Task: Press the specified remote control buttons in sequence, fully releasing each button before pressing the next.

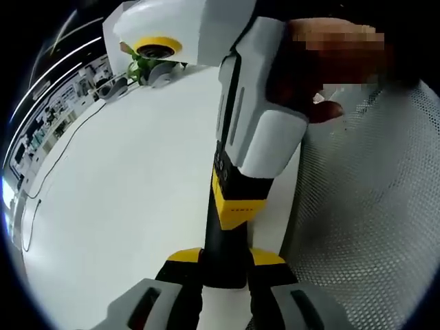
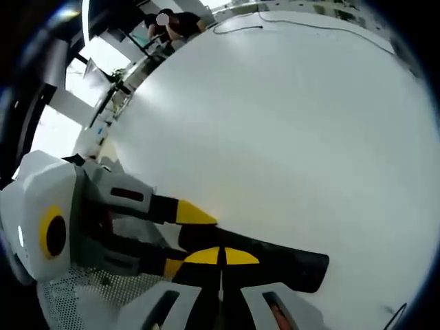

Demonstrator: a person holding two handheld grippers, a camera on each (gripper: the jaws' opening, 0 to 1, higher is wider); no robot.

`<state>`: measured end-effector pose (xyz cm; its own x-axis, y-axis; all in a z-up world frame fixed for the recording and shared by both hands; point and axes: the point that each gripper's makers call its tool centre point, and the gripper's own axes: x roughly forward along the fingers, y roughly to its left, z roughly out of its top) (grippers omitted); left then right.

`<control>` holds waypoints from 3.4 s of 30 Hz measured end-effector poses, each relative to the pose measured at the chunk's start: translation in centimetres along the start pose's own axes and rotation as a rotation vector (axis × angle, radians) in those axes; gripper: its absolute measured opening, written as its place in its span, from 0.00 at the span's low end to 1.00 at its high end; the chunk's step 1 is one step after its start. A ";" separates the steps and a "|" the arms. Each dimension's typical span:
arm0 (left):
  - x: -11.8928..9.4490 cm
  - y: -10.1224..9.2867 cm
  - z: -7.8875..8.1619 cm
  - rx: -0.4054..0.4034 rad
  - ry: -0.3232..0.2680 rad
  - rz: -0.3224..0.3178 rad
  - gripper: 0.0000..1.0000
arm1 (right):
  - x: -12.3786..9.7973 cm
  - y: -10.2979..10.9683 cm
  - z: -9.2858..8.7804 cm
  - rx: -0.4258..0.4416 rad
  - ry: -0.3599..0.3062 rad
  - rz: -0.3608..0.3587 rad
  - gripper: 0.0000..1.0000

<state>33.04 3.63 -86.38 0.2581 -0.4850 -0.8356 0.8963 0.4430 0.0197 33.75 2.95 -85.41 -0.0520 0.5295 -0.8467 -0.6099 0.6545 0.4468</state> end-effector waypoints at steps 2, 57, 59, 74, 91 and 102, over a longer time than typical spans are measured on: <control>0.0 0.0 0.0 -0.003 -0.002 -0.001 0.25 | 0.0 0.0 0.0 -0.011 -0.002 0.007 0.00; 0.1 0.1 0.1 -0.038 0.046 0.002 0.25 | -14.8 0.7 7.7 -0.137 -0.628 -0.050 0.00; 0.1 0.1 0.1 -0.038 0.046 0.001 0.25 | -16.8 1.1 7.3 -0.163 -0.681 -0.063 0.00; 0.2 0.1 0.1 -0.044 0.043 0.008 0.25 | -26.6 1.7 2.7 -0.243 -0.976 -0.266 0.22; 0.3 0.1 0.1 -0.046 0.041 0.009 0.25 | -24.3 -0.3 -0.5 -0.178 -0.972 -0.395 0.69; 0.4 0.2 0.2 -0.029 0.047 -0.007 0.25 | -25.8 -3.1 -0.1 -0.154 -1.048 -0.551 0.84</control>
<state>33.37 3.39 -86.56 0.2338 -0.4527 -0.8605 0.8873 0.4612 -0.0015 36.89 -12.80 -65.05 0.8736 0.4267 -0.2338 -0.4395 0.8983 -0.0026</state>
